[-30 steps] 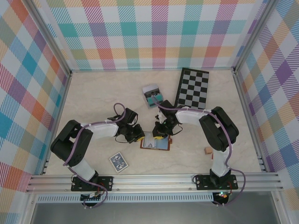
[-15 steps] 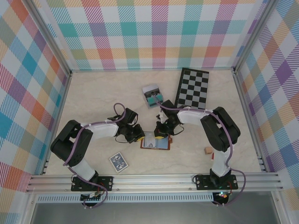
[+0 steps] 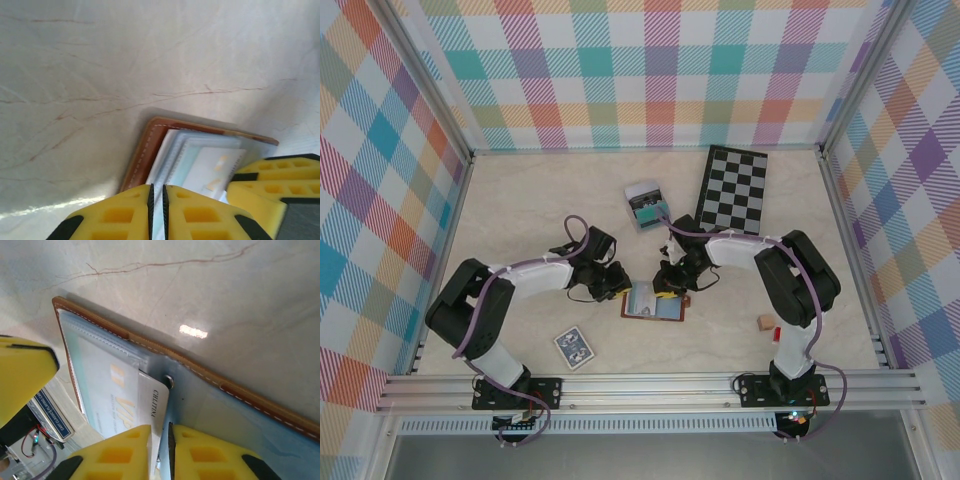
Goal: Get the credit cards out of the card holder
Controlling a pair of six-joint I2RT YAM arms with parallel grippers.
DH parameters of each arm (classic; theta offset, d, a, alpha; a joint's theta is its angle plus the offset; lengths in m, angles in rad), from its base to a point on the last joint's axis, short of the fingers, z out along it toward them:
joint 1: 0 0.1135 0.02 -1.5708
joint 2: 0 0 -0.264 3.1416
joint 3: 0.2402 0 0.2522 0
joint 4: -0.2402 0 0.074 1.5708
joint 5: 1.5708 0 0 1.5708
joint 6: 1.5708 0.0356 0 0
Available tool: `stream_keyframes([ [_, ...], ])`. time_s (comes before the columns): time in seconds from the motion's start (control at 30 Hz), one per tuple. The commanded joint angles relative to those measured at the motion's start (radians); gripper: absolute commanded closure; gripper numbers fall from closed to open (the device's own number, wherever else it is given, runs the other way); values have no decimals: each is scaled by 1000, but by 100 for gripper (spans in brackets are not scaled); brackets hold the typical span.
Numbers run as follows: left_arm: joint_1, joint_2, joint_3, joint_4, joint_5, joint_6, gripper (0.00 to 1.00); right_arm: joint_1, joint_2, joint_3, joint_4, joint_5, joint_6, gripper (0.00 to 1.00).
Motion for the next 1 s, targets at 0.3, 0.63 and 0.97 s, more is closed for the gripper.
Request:
stream_keyframes([
  [0.3, -58, 16, 51, -16, 13, 13, 88, -3, 33, 9, 12, -24, 9, 73],
  [0.63, -73, 93, 32, -89, -51, 9, 91, -3, 51, -1, 77, -103, 11, 75],
  [0.97, -75, 88, 0, -128, -103, 1, 94, -6, 45, -11, 101, -111, 15, 85],
])
